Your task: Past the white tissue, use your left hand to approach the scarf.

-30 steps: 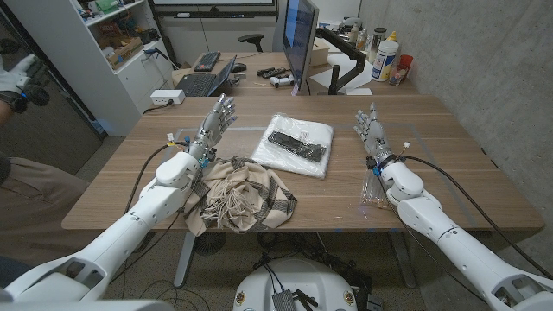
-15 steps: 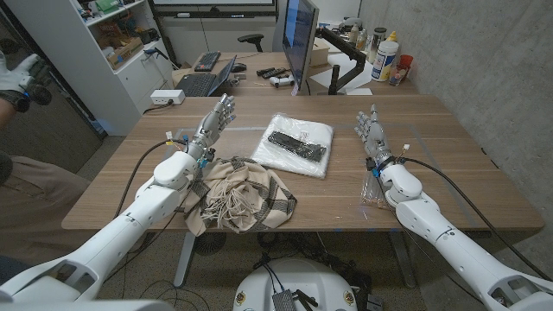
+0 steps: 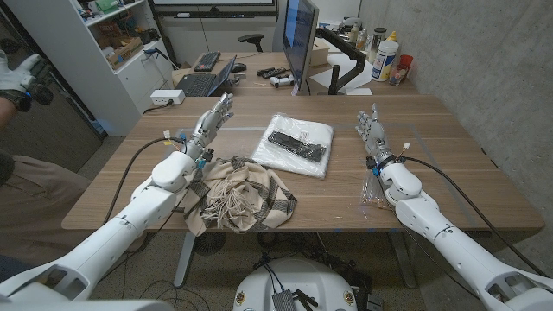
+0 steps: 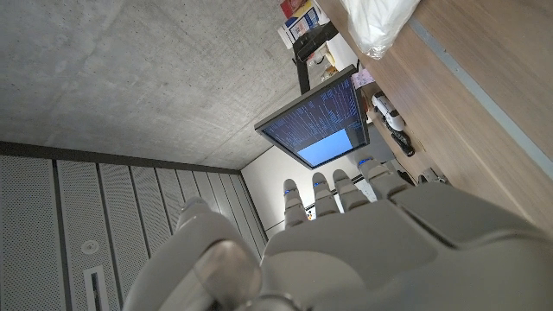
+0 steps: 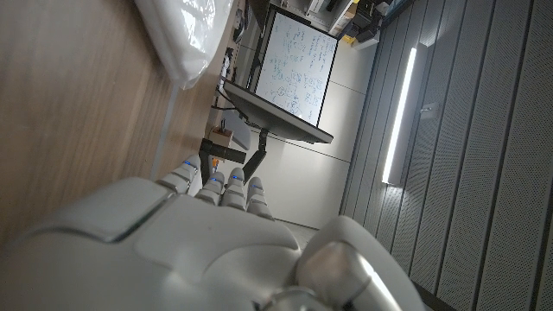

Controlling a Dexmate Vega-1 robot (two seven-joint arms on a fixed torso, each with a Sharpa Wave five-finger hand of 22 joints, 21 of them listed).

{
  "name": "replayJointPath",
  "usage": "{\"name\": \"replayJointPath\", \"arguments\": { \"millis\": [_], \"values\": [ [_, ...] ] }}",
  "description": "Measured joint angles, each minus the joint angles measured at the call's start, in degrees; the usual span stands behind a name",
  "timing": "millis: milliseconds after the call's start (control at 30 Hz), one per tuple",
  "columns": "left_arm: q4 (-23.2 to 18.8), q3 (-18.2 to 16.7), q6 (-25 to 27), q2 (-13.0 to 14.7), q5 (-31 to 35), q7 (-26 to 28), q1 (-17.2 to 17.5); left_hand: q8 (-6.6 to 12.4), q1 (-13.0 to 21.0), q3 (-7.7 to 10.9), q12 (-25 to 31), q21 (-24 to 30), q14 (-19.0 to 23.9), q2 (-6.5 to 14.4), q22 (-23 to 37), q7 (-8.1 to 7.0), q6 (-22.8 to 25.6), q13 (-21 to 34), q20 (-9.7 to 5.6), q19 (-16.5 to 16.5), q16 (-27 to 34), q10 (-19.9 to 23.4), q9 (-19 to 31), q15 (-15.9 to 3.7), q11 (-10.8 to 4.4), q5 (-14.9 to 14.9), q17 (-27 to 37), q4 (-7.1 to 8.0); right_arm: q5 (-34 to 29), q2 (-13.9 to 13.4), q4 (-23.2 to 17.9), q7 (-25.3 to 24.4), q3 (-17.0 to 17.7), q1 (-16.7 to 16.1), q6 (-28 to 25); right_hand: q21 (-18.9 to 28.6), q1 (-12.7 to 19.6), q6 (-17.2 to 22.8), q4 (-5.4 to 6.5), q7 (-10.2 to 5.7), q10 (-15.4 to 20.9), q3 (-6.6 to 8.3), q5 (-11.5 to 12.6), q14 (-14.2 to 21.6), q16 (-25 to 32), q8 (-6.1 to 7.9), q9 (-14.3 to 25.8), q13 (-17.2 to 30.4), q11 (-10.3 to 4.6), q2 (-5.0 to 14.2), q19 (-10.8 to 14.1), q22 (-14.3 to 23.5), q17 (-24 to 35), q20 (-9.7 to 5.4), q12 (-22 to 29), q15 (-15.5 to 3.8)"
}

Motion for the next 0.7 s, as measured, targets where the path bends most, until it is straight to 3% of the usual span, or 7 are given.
{"name": "replayJointPath", "arguments": {
  "millis": [267, 700],
  "values": [
    [-2.76, -1.03, 0.49, 1.34, 2.08, 2.98, 1.97, 0.0, 0.23, 0.0, 0.0, 0.0, -0.26, 0.23, 0.0, 0.3, 0.31, 0.0, 0.0, 0.0, 0.0, 0.0, -0.14, -0.26, 0.0, 0.0, 0.0, 0.0, 0.0, 0.21, 0.61, 0.27, -0.25, 0.46, 0.01, 0.0, 0.0, 0.0, 0.0, 0.0, 0.0, 0.0, 0.0, 0.0, 0.0, 0.0, 0.0, 0.0, 0.0, 0.0, 0.0, 0.0, 0.0, 0.0, 0.0, 0.0],
    [-7.0, -2.11, 6.61, 3.2, 5.52, 8.68, 4.4, 0.0, 0.76, 0.24, 0.22, 0.0, -0.26, 0.15, 0.0, 0.53, 0.52, 0.0, 0.0, 0.0, 0.0, 0.0, -0.14, -0.26, 0.0, 0.0, -0.14, -0.24, -0.08, 0.3, 1.4, 0.71, -0.52, 1.15, -0.04, 0.0, 0.0, 0.0, 0.0, 0.0, 0.42, 0.0, 0.0, 0.22, 0.0, 0.0, 0.0, 0.0, 0.42, 0.0, 0.0, -0.01, 0.0, 0.0, 0.44, 0.2]
  ]
}}
